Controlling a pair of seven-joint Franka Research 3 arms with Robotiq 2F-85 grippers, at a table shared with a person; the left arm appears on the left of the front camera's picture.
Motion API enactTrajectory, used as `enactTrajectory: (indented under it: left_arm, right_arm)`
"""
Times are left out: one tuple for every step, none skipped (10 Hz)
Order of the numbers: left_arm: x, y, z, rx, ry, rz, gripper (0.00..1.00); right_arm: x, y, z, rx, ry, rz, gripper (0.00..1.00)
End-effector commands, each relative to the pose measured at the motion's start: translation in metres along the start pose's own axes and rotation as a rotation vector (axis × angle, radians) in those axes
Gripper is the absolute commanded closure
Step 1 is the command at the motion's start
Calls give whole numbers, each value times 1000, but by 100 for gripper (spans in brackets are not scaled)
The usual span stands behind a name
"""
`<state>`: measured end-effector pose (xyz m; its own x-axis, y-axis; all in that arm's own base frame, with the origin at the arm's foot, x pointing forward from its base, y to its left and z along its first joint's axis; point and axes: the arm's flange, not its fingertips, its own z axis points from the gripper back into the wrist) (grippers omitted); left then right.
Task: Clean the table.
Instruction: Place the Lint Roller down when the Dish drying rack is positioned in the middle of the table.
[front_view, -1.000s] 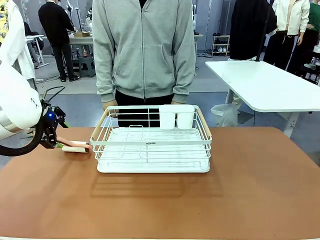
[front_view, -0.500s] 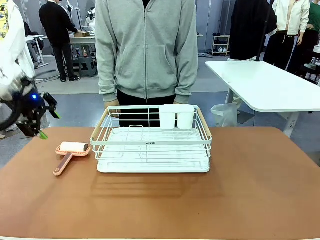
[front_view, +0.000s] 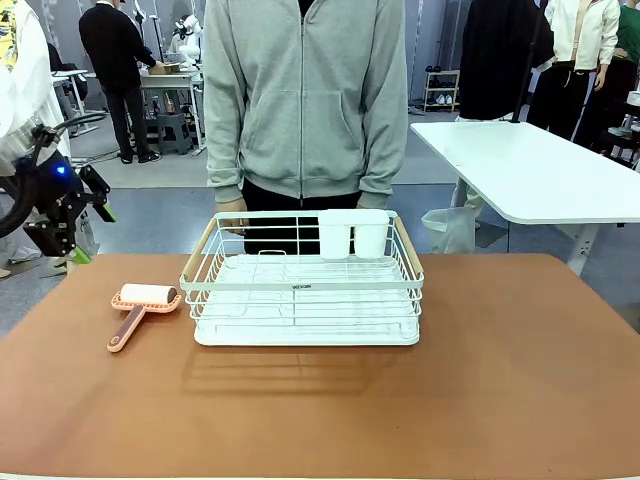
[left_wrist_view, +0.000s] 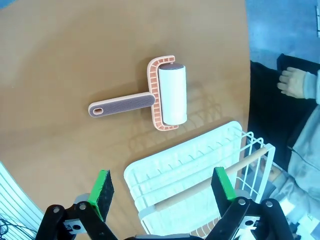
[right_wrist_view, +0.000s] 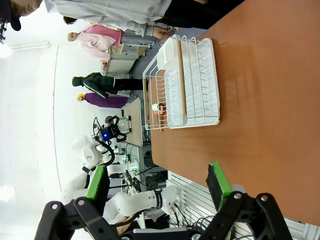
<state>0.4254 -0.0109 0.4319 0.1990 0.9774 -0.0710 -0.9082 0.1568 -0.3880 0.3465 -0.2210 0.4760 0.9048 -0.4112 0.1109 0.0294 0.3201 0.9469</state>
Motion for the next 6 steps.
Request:
enactTrajectory:
  left_arm:
    - [2, 2, -6, -12, -6, -14, 0]
    - [2, 2, -6, -12, -6, -14, 0]
    - [2, 2, -6, -12, -6, -14, 0]
    - [2, 2, -6, -12, -6, -14, 0]
    - [2, 2, -6, -12, -6, -14, 0]
    - [2, 2, -6, -12, -6, -14, 0]
  right_arm:
    - [0, 3, 1, 16, -4, 13, 0]
    - [0, 3, 1, 16, -4, 13, 0]
    - [0, 3, 1, 16, -4, 13, 0]
    - [0, 3, 1, 16, -4, 13, 0]
    - [0, 3, 1, 16, -4, 13, 0]
    - [0, 3, 1, 16, -4, 13, 0]
